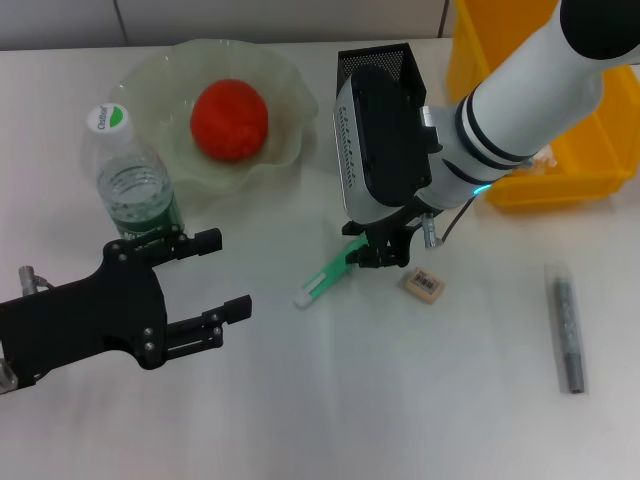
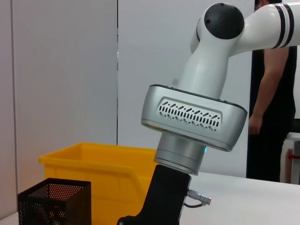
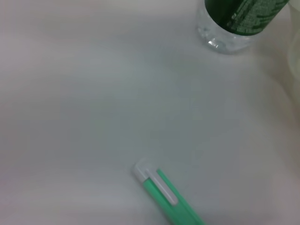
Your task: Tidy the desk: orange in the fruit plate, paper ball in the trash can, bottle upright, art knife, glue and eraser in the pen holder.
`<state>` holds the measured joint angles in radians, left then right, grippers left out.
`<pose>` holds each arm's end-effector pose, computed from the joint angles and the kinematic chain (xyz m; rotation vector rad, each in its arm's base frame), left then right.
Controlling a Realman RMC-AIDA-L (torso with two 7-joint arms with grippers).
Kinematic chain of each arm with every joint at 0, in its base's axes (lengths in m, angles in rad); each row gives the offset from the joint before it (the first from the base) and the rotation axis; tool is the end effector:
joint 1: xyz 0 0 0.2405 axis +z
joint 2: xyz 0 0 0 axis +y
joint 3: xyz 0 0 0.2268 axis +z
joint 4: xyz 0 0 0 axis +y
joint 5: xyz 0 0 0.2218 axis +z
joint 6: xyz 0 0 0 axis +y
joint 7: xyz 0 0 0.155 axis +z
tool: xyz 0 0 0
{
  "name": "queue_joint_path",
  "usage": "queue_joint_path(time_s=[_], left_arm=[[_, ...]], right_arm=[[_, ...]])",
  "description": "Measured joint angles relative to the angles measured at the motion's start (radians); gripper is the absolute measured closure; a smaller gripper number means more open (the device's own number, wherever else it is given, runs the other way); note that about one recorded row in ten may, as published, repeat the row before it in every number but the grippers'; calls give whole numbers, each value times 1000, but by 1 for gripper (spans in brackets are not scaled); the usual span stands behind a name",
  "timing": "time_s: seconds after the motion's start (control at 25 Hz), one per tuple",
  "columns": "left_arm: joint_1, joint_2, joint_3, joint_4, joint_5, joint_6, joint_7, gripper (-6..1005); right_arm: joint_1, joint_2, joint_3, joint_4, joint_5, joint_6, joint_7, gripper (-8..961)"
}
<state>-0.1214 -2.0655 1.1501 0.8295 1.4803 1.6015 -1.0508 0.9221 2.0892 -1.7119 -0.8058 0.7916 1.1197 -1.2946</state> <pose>-0.2570 0.2507 0.0051 -2.6377 -0.2630 -0.8895 0.1259 0.3738 -0.1088 -2.9470 -0.2903 -0.6130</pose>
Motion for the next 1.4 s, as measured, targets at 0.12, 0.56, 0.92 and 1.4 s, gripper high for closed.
queue_joint_path(time_s=[0.12,0.56,0.92,1.4], left_arm=[[-1,-1,1,0,0,0,0,264],[-1,-1,2,0,0,0,0,267],[-2,-1,-2,-5,0,0,0,268],[-6,-1,-4,-7,0,0,0,267]], right_arm=[[1,0,0,4,1,-4,-2,612],[30,0,2,58,10,-29,-12,644],[51,0,2,96,17,-50,-20,640],[88,0,2,156,19,-68,-18,636]])
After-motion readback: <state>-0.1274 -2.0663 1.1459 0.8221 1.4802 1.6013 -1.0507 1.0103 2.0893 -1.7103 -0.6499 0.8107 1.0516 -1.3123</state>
